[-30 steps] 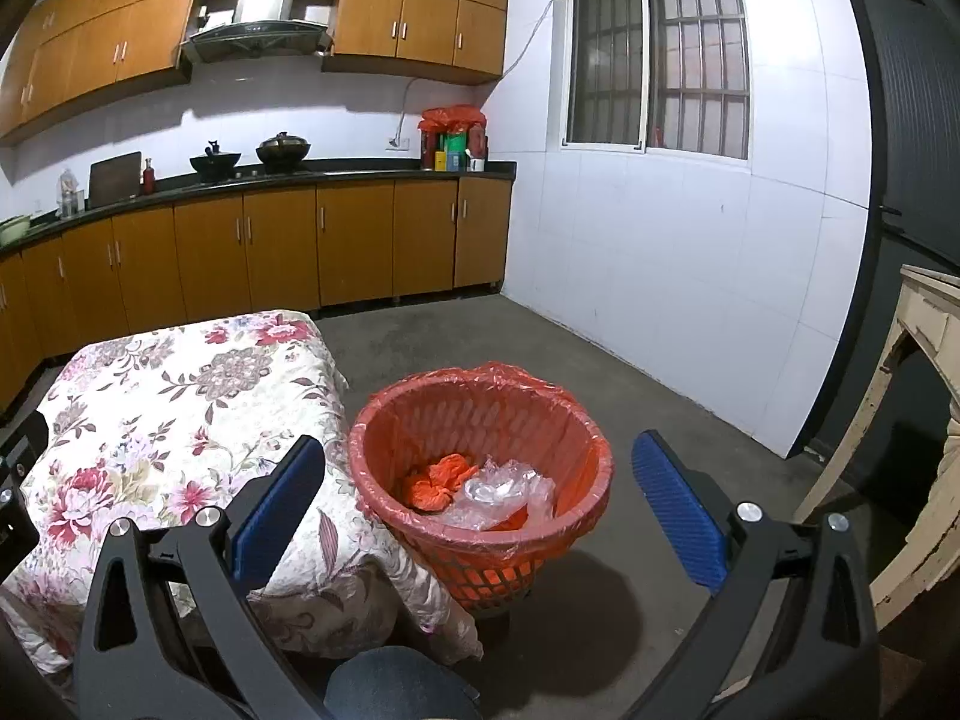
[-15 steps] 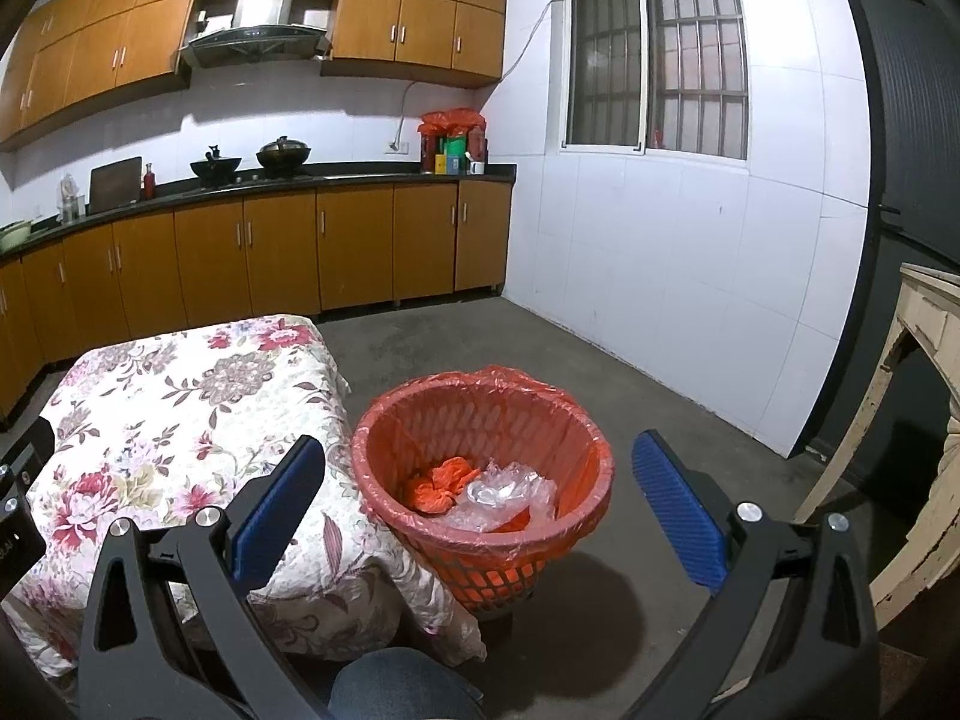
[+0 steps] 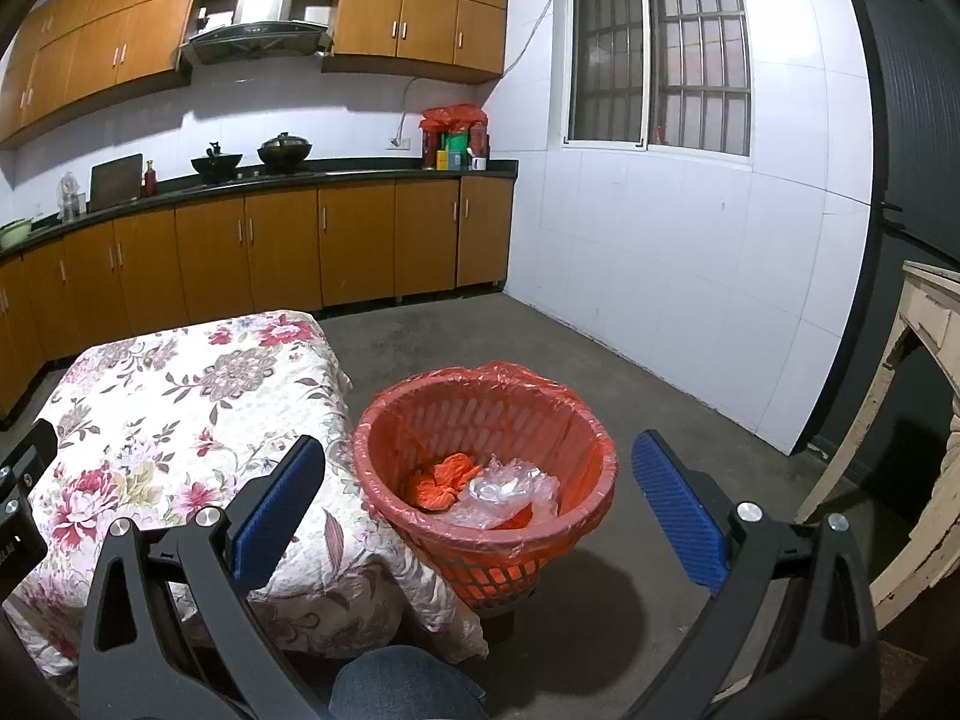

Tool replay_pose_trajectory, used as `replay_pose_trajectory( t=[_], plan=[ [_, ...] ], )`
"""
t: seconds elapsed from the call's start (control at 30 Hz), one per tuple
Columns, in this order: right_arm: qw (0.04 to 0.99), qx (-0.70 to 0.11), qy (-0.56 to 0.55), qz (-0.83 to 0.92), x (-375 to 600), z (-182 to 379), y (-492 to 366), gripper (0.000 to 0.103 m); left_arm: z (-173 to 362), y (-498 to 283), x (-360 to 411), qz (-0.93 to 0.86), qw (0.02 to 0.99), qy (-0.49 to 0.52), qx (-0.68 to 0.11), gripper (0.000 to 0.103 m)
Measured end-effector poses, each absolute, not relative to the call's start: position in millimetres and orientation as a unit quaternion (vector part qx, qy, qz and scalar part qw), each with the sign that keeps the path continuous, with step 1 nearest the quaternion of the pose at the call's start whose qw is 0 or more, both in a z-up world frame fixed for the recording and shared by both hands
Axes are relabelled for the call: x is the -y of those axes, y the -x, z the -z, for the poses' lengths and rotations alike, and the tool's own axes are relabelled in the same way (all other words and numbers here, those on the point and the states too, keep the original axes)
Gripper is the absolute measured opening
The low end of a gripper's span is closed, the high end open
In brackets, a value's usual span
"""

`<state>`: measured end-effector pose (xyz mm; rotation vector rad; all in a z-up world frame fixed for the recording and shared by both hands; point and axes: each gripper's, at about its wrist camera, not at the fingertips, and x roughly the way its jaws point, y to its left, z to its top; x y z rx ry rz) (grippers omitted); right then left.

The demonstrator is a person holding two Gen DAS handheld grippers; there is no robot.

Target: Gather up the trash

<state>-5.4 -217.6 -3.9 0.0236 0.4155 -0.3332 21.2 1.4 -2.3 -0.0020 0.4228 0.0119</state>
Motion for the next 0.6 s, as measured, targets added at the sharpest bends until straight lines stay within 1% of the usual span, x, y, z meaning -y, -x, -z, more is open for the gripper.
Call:
replay_pose_trajectory(
  t=[0.6],
  plan=[
    [0.964,-0.208,-0.012,0.164,216.8,5.4,4.3,0.101,3.9,-22.2,-1.7,-0.008,0.978,0.001,-0.210,0.099]
  ],
)
